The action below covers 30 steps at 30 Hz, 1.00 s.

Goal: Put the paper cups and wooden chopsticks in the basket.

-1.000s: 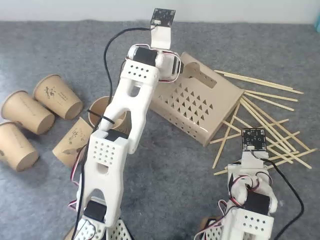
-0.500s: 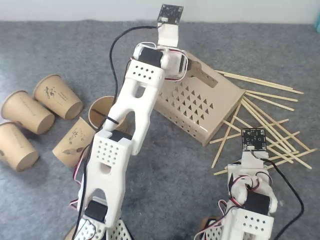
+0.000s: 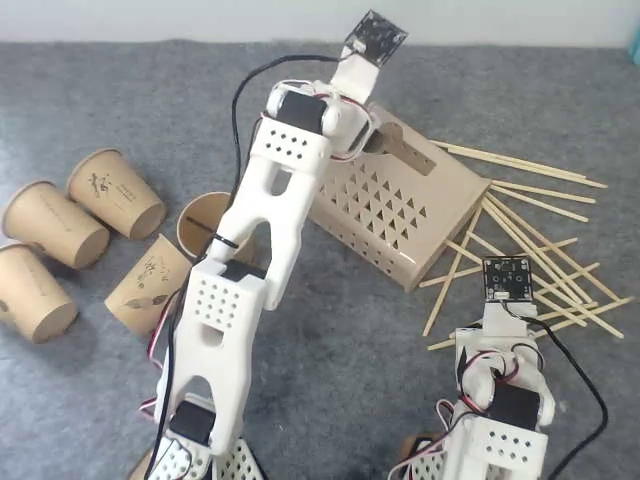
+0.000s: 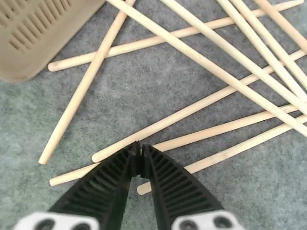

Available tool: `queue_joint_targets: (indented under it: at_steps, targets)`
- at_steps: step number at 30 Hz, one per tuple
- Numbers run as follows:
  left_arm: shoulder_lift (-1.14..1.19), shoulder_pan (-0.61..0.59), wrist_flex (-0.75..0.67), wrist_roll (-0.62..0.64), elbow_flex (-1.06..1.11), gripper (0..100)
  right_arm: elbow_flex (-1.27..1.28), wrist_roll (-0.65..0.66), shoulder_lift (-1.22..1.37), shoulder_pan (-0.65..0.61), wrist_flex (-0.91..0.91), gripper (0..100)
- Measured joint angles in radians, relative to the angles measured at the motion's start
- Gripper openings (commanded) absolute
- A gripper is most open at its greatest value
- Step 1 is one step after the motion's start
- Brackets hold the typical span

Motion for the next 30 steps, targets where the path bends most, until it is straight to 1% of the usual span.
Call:
queue_joint_targets:
  at_steps: [7, 10, 12, 14, 15, 16, 17, 22, 26, 28, 30]
  targets:
    - [0.114, -0.012, -0.137, -0.011, -0.008, 25, 0.000, 0.000, 0.000, 0.000, 0.000, 0.7]
    - [0.123, -0.012, -0.160, -0.011, -0.008, 24, 0.000, 0.000, 0.000, 0.000, 0.000, 0.7]
    - [0.123, -0.012, -0.160, -0.011, -0.008, 19, 0.000, 0.000, 0.000, 0.000, 0.000, 0.7]
    - [0.124, -0.012, -0.152, -0.011, -0.026, 8, 0.000, 0.000, 0.000, 0.000, 0.000, 0.7]
    - [0.127, -0.012, -0.135, -0.011, -0.043, 1, 0.000, 0.000, 0.000, 0.000, 0.000, 0.7]
    - [0.132, -0.012, -0.117, -0.011, -0.064, 1, 0.000, 0.000, 0.000, 0.000, 0.000, 0.7]
    - [0.133, -0.009, -0.097, -0.012, -0.080, 3, 0.000, 0.000, 0.000, 0.000, 0.000, 0.7]
    - [0.137, -0.011, 0.012, 0.023, -0.132, 1, 0.000, 0.000, 0.000, 0.000, 0.000, 0.7]
    - [0.138, -0.011, 0.129, 0.026, -0.216, 1, 0.000, 0.000, 0.000, 0.000, 0.000, 0.7]
    - [0.138, -0.011, 0.193, -0.021, -0.285, 1, 0.000, 0.000, 0.000, 0.000, 0.000, 0.7]
    - [0.138, -0.011, 0.261, -0.104, -0.362, 1, 0.000, 0.000, 0.000, 0.000, 0.000, 0.7]
